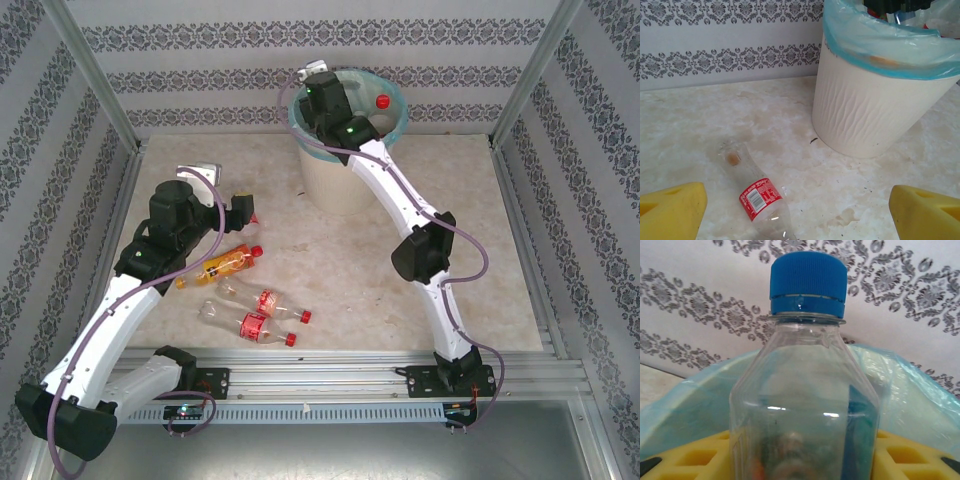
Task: Put the plastic bottles in the bin
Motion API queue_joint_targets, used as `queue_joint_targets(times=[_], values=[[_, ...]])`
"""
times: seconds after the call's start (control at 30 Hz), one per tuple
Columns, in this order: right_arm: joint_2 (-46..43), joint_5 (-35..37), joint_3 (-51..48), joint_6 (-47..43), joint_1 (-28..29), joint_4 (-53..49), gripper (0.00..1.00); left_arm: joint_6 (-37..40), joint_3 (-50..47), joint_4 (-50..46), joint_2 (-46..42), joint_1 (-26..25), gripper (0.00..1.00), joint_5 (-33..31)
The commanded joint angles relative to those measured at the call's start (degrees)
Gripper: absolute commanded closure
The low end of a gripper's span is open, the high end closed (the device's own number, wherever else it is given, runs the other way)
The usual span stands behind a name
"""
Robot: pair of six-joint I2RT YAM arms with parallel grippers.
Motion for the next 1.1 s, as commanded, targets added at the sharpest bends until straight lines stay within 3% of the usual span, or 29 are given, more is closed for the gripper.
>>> queue_joint_targets(times=[0.0,0.23,0.8,0.9,1.07], values=[[-0.28,2.15,1.52,-0.18,-1.73,-0.88,0.45,0.76,-1.07,2.88,-1.01,0.67,0.06,1.04],[-1.48,2.83,1.4,-0.04,-1.76,-1.47,0.23,0.7,-1.39,2.98,-1.06,0.7,0.05,0.66],[-8.66,-2.22,1.3,-1.71,3.28,-2.24,0.25,0.87,-1.1,2.09,-0.75,1.02,0.05,0.02],[-14.04,-7.17,-3.38,-2.54,6.79,-2.66,0.26,0.77,-0.06,0.48,-0.7,1.02,0.05,0.62],[-27.48,-14.81,-25.45,-1.57,11.89,2.29,0.27,4.02,-0.41,-0.39,-2.04,1.0,0.04,3.46]])
